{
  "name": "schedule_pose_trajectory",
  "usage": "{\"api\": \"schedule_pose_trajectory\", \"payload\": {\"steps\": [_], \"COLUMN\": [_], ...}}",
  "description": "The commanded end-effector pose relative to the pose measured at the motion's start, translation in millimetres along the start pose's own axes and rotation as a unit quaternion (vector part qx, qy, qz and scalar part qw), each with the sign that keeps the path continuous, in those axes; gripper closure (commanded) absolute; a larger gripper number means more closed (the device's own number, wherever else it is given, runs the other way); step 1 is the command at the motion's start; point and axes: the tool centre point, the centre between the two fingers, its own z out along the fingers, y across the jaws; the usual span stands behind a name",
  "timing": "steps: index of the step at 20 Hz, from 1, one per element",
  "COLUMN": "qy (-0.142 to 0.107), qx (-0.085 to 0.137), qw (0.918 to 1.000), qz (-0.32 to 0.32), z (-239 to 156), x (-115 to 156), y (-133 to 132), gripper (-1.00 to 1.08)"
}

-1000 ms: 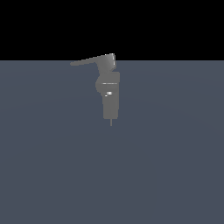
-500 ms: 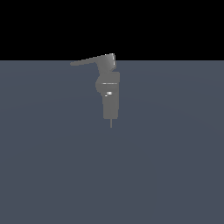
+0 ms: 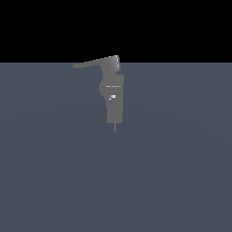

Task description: Turn on the faucet by rotating a designated handle.

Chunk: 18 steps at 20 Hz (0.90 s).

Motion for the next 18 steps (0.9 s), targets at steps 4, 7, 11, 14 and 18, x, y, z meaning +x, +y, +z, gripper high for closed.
{"api": "schedule_pose_trajectory", "payload": {"steps": [4,7,11,14,18], "qy": [-0.01,-0.017,-0.026,-0.033,-0.043], "qx": [0.008,0.012,0.015,0.017,0.017], "qw": [0.9987,0.9963,0.991,0.9856,0.9763], "qz": [0.049,0.084,0.13,0.165,0.212], "z": [1,3,8,13,21], "x": [24,41,64,81,104], "y": [-7,-12,-20,-25,-33], "gripper": [1.08,1.08,1.08,1.08,1.08]}}
